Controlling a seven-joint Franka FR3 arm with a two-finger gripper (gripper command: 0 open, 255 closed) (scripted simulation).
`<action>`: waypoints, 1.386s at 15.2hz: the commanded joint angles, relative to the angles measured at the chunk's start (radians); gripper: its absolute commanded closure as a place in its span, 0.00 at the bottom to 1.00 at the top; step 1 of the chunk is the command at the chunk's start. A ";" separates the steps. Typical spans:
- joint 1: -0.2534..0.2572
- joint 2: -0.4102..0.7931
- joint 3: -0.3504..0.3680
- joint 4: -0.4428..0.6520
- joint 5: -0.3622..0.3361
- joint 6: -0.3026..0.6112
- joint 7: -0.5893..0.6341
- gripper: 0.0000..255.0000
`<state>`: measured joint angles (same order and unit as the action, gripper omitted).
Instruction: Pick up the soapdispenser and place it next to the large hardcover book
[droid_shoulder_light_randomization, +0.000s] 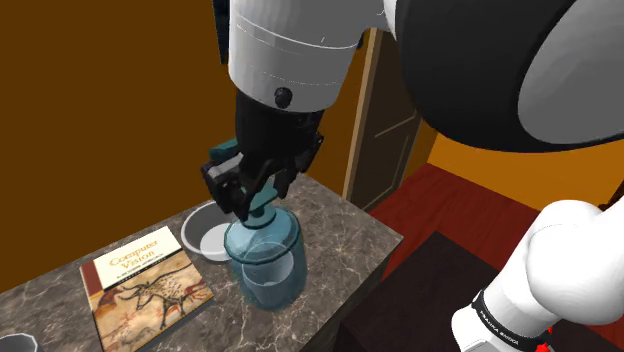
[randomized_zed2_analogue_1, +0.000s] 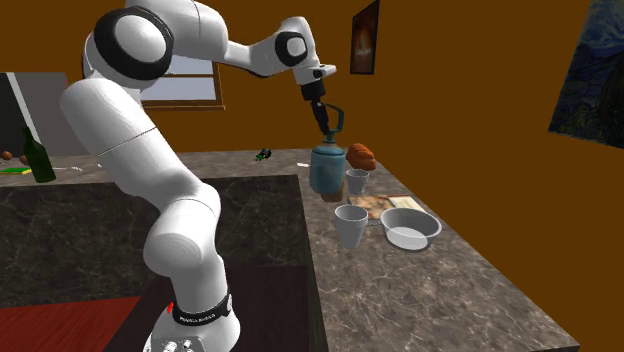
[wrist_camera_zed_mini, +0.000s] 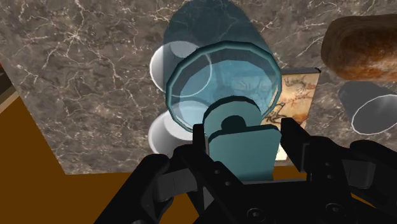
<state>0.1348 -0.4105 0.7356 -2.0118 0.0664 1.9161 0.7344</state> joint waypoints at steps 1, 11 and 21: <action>-0.019 0.061 0.064 0.025 -0.034 0.029 0.061 1.00; -0.005 0.592 0.361 0.241 -0.533 0.035 0.524 1.00; 0.161 0.782 0.275 0.279 -0.716 0.064 0.668 1.00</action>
<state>0.2925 0.3658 1.0146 -1.7232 -0.6406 1.9676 1.3945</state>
